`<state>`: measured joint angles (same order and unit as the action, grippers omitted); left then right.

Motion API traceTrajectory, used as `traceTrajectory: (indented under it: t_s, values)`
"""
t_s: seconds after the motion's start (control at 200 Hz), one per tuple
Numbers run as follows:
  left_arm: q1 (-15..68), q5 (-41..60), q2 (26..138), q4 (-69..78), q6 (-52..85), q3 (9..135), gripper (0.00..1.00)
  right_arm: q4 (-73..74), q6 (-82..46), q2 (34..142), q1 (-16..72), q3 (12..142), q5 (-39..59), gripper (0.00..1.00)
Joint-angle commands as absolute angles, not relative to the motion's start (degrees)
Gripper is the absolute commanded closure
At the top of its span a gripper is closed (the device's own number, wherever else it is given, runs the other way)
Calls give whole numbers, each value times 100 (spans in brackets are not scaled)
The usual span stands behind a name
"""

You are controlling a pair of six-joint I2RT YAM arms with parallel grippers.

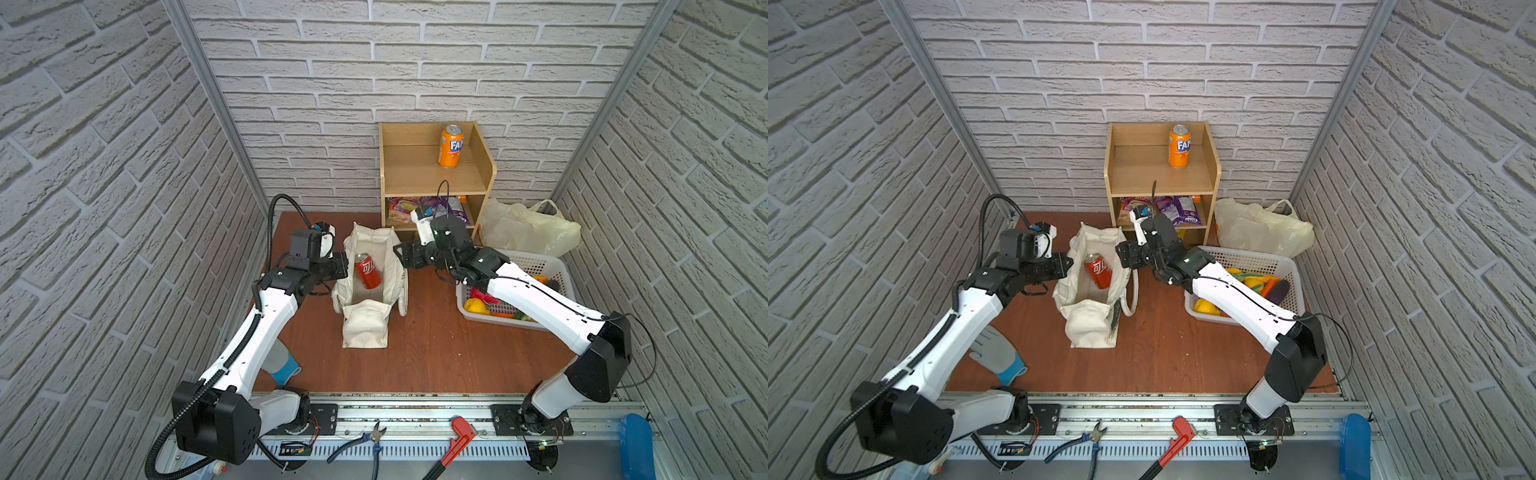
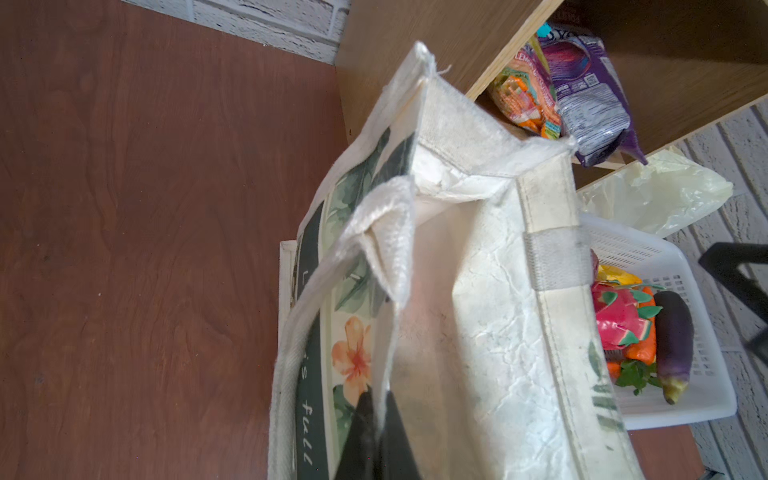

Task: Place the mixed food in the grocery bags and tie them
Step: 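Reach the right gripper to the lower shelf and grasp the purple berries candy bag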

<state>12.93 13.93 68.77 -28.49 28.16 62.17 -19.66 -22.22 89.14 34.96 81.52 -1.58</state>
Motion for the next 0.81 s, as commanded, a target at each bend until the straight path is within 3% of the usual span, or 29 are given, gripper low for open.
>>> traceTrajectory:
  t_s: [0.0, 0.385, 0.615, 0.8]
  values:
    - [1247, 1416, 6680, -2953, 2741, 6205, 100, -1693, -2766, 8517, 3036, 7770, -58, 22]
    - [1219, 1459, 6665, -2883, 2786, 6126, 100, -211, -4541, 8552, 1894, 6867, 250, 34]
    - [1223, 1485, 6681, -2848, 2804, 6065, 100, 989, -5442, 9010, 1629, 6667, 298, 37]
    - [1219, 1538, 6706, -2809, 2821, 6038, 100, 1074, -5604, 9459, 1583, 7056, 299, 38]
